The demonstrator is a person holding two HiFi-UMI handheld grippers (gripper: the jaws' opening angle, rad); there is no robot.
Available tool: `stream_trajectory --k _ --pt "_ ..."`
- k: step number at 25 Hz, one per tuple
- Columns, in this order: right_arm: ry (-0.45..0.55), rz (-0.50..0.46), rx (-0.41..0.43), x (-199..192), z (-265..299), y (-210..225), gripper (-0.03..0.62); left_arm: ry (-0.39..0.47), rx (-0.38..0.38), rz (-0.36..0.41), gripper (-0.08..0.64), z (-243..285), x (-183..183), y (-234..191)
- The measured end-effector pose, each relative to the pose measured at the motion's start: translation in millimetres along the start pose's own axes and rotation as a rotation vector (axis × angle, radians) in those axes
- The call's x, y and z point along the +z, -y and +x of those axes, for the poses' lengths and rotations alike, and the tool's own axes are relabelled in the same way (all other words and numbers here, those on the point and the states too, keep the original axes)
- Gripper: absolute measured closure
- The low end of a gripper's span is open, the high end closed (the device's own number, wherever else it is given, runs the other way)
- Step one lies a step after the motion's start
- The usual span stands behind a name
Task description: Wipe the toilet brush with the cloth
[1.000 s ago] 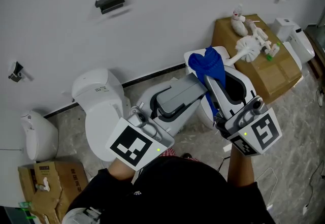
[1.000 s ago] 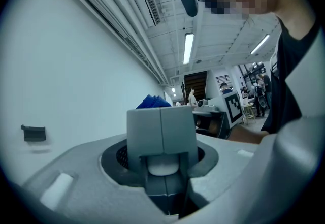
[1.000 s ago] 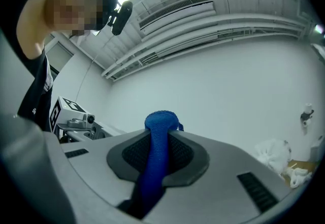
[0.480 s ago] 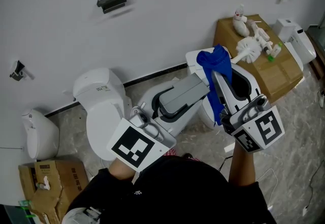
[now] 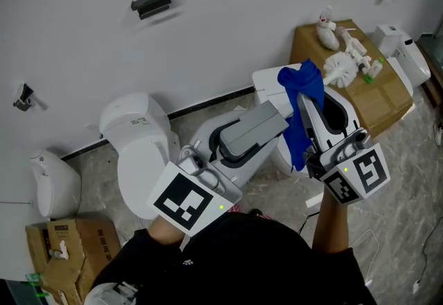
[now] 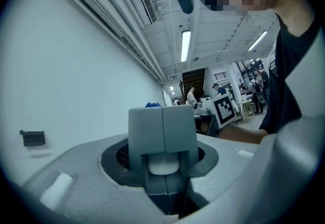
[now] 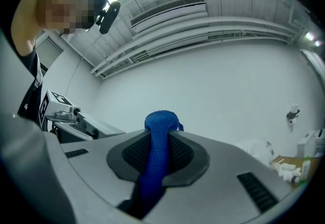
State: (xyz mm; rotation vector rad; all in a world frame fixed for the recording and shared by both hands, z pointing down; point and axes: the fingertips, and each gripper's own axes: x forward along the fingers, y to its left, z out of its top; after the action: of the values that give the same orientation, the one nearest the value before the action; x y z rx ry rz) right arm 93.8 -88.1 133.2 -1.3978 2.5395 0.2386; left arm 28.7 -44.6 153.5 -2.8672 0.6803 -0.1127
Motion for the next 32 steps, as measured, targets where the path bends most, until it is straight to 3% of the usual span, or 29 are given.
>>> stream_trajectory --k 32 --pt "-0.028 0.006 -0.205 -19 -34 65 0.528 -0.006 -0.02 0.034 0.39 -1 1 15"
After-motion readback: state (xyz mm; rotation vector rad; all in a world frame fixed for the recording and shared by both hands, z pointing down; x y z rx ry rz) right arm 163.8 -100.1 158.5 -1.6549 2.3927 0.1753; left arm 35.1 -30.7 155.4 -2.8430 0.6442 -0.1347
